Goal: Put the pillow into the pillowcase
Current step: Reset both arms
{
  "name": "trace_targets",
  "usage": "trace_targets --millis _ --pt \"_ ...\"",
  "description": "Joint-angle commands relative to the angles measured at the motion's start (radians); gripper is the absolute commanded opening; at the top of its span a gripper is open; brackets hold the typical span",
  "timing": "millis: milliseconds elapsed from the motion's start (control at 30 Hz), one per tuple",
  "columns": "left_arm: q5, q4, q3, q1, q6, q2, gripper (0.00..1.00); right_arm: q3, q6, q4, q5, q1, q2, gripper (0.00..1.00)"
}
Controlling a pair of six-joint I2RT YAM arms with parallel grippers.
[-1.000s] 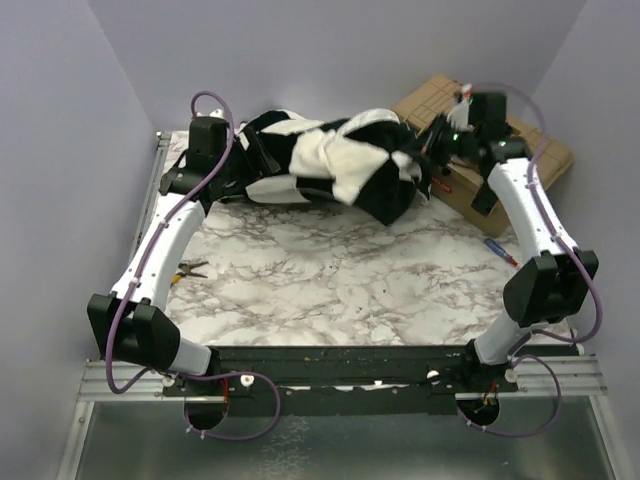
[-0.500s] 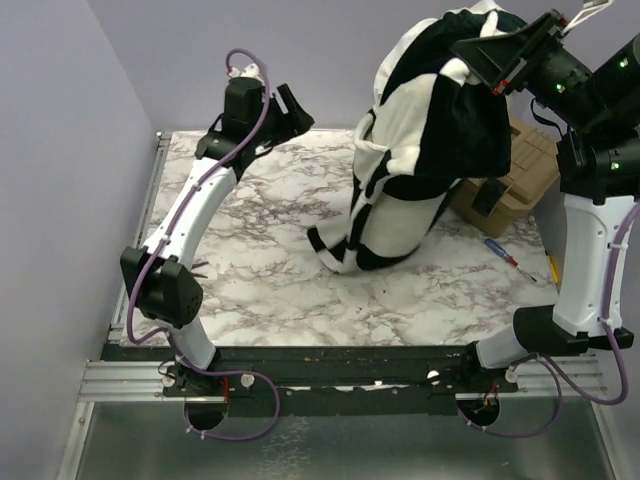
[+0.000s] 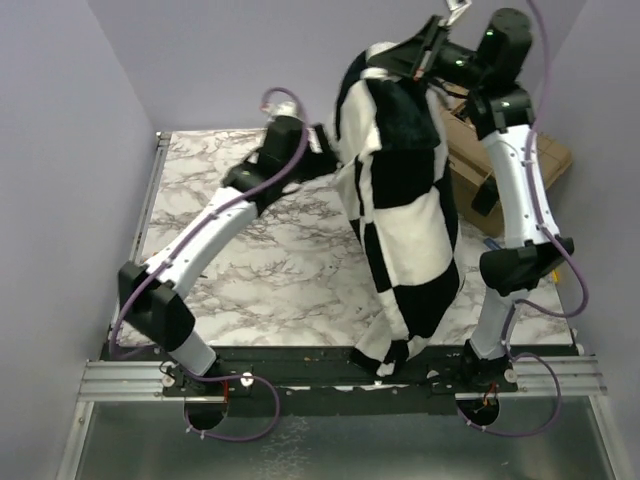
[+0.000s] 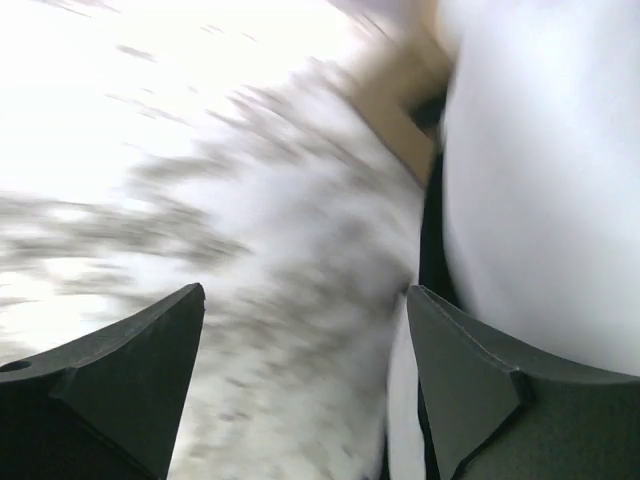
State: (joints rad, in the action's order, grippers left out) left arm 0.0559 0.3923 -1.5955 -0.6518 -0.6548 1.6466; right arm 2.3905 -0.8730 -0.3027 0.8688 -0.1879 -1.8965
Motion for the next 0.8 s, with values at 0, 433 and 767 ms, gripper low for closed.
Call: trace_targets --millis 0,433,767 --pt "0.416 0.256 0.033 0.246 0.001 -0.229 0.85 0.084 0.061 -0.191 0.085 -0.140 -0.140 0.41" --pt "0.250 0.197 0.254 0.357 0.085 -0.370 0.87 -0.391 0.292 -0.496 -0.217 -0.012 0.197 1.00" --pt "-0.064 0.161 0.276 0.362 0.092 -0.161 0.88 -1.098 0.416 -0.742 -0.289 0.064 0.473 1.00"
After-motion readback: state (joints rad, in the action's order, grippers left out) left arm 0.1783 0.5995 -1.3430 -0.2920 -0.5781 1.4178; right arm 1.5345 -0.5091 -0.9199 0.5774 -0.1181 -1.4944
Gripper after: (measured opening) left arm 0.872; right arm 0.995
